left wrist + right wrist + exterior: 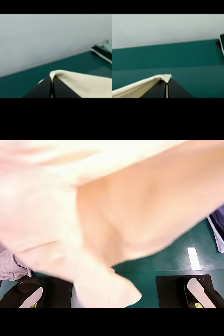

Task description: Fold the shirts.

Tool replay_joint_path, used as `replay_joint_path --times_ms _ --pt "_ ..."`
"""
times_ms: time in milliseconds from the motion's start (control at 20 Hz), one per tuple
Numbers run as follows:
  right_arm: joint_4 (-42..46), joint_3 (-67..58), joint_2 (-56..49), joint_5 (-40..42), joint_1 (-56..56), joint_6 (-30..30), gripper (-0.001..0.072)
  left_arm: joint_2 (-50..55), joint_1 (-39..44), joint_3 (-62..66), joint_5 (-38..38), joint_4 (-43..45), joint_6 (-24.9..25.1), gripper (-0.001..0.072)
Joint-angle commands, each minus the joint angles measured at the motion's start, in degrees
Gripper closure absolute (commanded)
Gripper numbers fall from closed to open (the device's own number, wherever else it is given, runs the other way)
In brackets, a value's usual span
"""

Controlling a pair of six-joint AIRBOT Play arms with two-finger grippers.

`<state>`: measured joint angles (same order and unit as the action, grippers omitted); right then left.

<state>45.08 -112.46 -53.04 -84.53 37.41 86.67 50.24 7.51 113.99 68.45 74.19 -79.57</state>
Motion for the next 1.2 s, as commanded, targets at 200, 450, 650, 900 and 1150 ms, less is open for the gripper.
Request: replay_joint_path --times_ms 200,450,650,900,1150 --pt "14.4 17.4 -15.3 -9.1 -14.6 1.8 0.07 19.9 0.0 -20.4 13.8 1.9 -1.0 0.0682" --pt "23.7 24.7 -27.2 6.3 -25.7 0.7 0.0695 34.3 0.0 -21.9 7.3 1.6 -1.0 0.0682" --pt "23.5 18.7 -34.9 11.0 -26.9 0.8 0.0653 36.1 0.0 -21.5 -0.5 1.9 -2.0 0.0514" --pt "23.4 8.0 -37.2 5.6 -25.4 0.7 0.0272 35.8 0.0 -15.7 2.6 8.4 -3.3 0.0065" --pt "23.3 6.9 -32.5 -2.6 -24.7 -1.4 0.0278 34.9 0.0 -18.4 10.6 8.0 -7.2 0.0164"
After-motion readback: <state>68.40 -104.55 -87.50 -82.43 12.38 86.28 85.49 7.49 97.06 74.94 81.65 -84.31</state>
